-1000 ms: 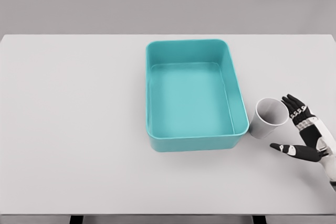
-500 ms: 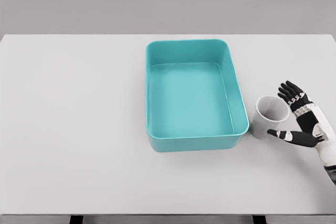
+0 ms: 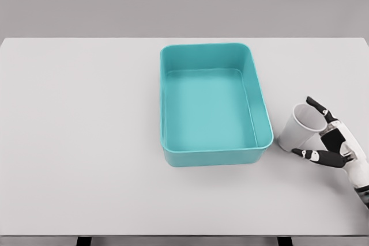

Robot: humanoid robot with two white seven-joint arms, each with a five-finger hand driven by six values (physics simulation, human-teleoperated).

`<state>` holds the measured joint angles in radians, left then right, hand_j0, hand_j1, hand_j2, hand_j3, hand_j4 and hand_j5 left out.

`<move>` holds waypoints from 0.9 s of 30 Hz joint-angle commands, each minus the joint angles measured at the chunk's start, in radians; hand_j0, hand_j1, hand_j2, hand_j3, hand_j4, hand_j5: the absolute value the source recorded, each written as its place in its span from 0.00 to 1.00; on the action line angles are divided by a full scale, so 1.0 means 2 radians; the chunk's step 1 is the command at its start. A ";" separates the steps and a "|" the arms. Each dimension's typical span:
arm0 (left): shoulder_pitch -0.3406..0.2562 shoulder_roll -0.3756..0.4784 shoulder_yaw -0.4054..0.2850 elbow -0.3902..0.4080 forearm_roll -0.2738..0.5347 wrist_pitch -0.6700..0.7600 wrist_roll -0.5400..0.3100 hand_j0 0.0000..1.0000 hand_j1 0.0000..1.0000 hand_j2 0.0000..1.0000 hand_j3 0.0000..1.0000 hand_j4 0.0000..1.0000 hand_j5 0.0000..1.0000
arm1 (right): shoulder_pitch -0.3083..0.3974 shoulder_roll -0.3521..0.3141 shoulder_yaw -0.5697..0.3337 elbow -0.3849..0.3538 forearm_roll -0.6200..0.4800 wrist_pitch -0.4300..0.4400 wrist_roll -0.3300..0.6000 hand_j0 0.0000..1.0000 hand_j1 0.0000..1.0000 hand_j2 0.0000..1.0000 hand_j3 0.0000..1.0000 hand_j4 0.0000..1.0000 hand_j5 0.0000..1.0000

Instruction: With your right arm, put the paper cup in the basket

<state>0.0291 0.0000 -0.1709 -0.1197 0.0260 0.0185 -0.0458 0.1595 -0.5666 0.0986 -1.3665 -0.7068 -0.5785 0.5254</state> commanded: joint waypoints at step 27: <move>0.000 0.000 0.000 0.000 0.000 0.000 0.000 1.00 1.00 1.00 1.00 1.00 1.00 | 0.008 -0.010 -0.034 -0.049 0.030 -0.010 0.029 0.60 0.60 0.60 0.60 0.60 0.60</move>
<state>0.0291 -0.0001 -0.1710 -0.1196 0.0260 0.0184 -0.0458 0.1764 -0.5818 0.0319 -1.4533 -0.6386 -0.5987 0.5829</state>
